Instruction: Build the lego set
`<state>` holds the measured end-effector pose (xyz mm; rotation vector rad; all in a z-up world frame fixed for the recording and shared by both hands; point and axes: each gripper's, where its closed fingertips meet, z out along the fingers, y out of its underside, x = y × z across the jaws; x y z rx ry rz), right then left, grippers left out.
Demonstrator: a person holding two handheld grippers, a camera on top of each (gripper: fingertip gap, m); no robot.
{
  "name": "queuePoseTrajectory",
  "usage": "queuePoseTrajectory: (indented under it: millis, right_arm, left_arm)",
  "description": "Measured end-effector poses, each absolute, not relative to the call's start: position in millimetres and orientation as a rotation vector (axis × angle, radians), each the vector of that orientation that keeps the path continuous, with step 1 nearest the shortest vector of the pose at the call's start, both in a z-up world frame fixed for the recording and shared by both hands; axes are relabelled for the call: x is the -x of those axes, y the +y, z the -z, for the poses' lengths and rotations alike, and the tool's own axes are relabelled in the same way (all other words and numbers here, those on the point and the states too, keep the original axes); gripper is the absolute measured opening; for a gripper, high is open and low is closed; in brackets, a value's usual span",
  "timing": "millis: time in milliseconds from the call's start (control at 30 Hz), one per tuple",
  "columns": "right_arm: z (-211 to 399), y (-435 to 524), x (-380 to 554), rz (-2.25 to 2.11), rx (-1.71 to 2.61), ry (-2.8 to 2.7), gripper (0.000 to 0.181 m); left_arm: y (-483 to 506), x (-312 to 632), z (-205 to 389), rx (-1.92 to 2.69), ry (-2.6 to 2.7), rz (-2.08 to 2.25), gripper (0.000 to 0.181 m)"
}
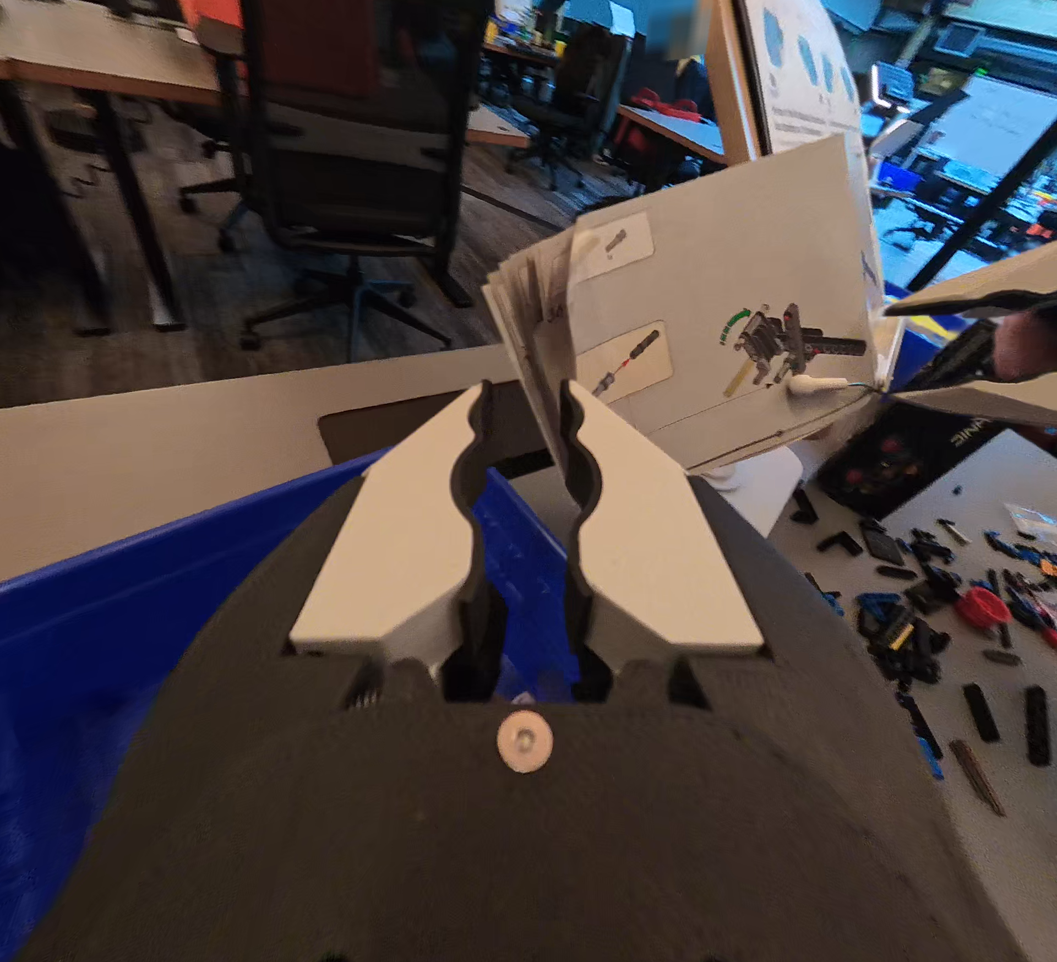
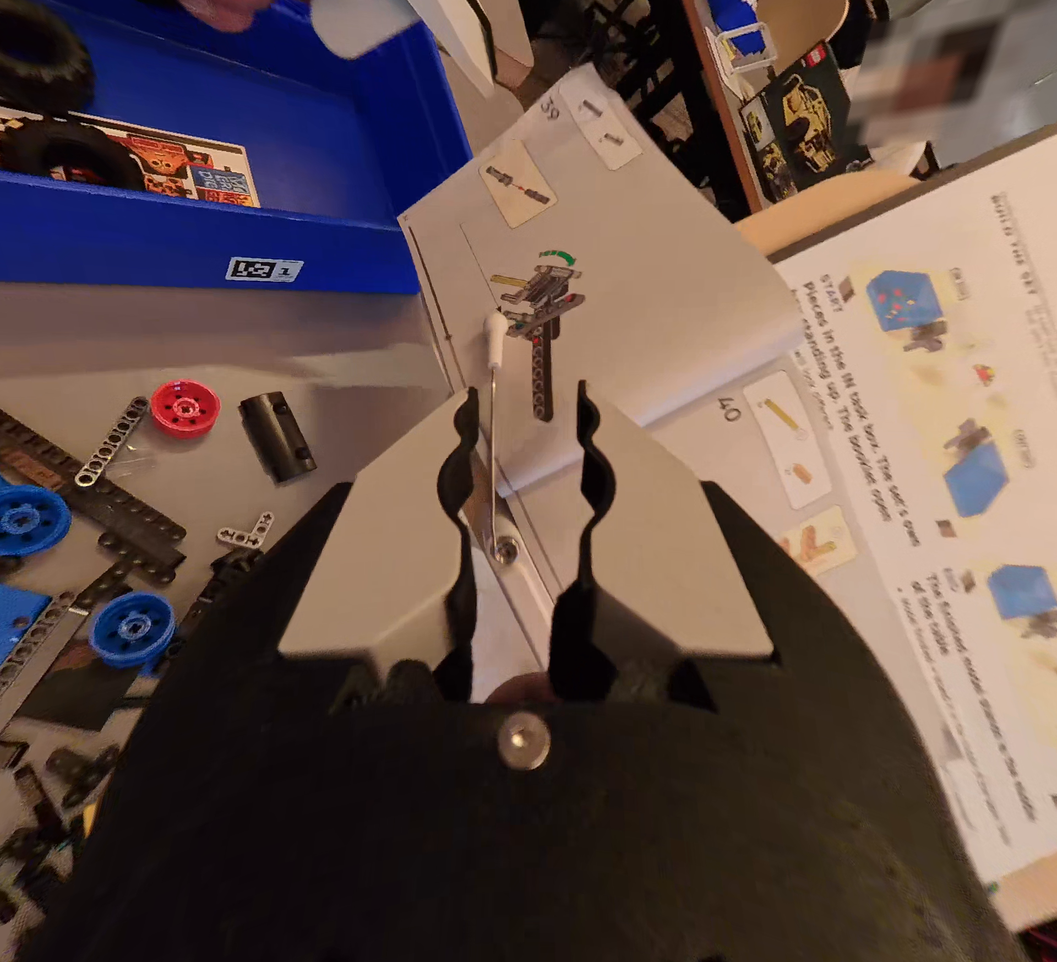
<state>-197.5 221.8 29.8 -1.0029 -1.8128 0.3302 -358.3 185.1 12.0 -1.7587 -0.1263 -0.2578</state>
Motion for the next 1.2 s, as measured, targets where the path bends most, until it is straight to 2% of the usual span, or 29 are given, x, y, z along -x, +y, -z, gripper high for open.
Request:
queuePoseTrajectory:
  millis: [233, 467, 767, 933, 1200]
  right_arm:
    - [-37, 188, 138, -0.244, 0.931, -1.924, 0.034]
    - [-21, 134, 57, -0.287, 0.947, -1.923, 0.035]
    - [86, 63, -42, -0.502, 1.231, -2.115, 0.039]
    - [132, 54, -59, -0.461, 1.333, -2.16, 0.044]
    - [171, 55, -54, -0.418, 1.354, -2.18, 0.016]
  left_arm:
    - [136, 327, -40, 1.752, 0.029, 0.093, 0.022]
    - [92, 210, -51, 1.743, 0.387, -0.031, 0.022]
    - [61, 54, 15, 1.781, 0.934, 0.053, 0.018]
    - [52, 12, 64, 1.861, 1.099, 0.196, 0.029]
    - [23, -28, 109, 1.857, 1.26, 0.43, 0.052]
